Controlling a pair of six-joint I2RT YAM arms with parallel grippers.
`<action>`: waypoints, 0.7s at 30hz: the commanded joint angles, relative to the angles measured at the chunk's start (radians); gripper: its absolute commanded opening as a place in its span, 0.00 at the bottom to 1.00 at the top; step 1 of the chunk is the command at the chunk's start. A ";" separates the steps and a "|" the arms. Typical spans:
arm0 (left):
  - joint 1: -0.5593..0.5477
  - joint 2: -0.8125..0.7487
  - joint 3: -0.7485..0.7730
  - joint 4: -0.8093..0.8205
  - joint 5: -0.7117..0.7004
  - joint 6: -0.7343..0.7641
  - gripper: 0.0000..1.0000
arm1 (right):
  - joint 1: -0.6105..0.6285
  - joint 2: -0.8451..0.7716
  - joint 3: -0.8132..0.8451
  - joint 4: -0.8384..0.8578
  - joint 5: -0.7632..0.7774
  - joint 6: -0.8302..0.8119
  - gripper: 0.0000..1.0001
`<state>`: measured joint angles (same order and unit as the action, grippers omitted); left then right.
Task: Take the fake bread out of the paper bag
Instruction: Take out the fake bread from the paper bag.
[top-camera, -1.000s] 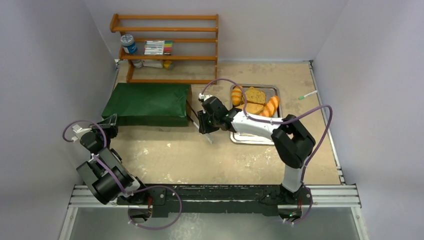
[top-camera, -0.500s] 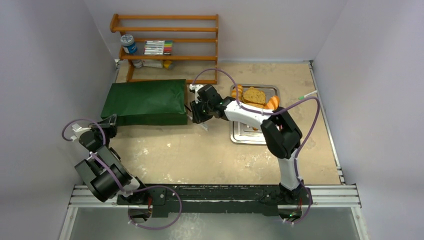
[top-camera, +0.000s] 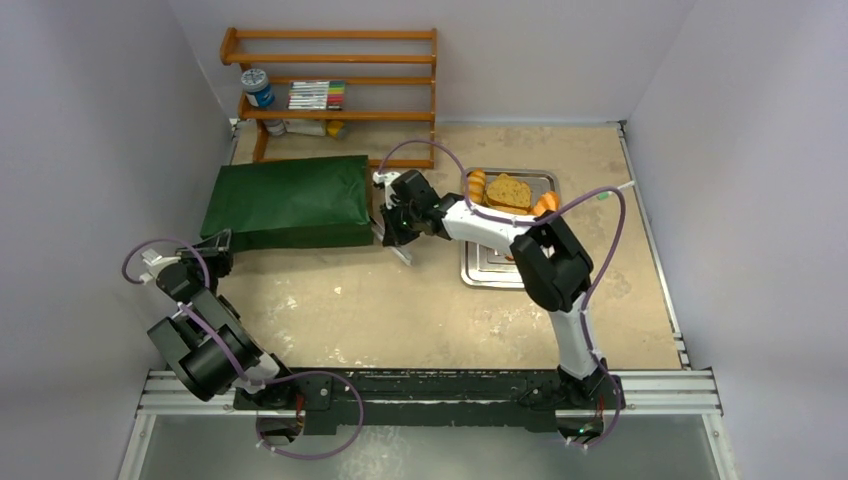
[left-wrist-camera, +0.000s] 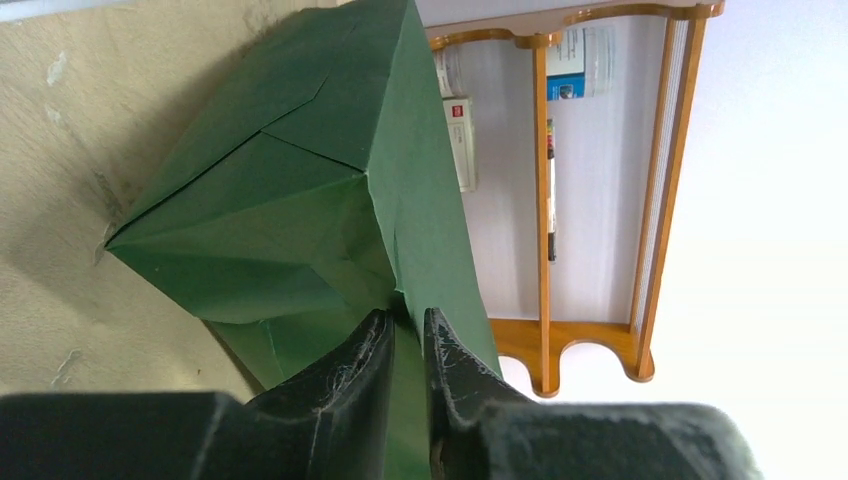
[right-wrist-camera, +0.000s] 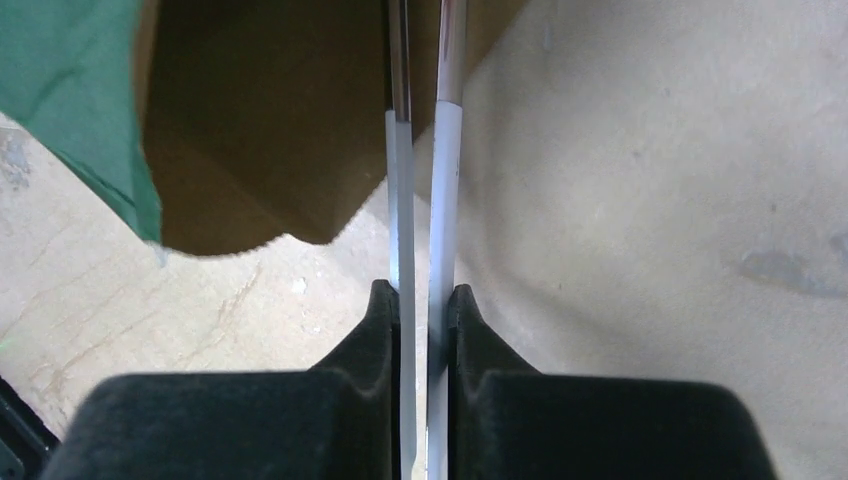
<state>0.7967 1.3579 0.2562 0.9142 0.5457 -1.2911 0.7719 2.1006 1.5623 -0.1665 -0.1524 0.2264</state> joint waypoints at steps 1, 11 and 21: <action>0.023 -0.001 -0.011 0.121 -0.027 -0.040 0.19 | -0.007 -0.121 -0.085 0.053 0.040 0.034 0.00; 0.042 0.002 -0.050 0.183 -0.049 -0.103 0.36 | -0.008 -0.338 -0.356 0.120 0.054 0.106 0.00; 0.050 -0.074 -0.107 0.236 -0.085 -0.191 0.51 | -0.008 -0.504 -0.506 0.098 0.063 0.136 0.00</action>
<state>0.8368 1.3170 0.1879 1.0370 0.4927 -1.4231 0.7673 1.6981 1.0832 -0.1070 -0.1040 0.3367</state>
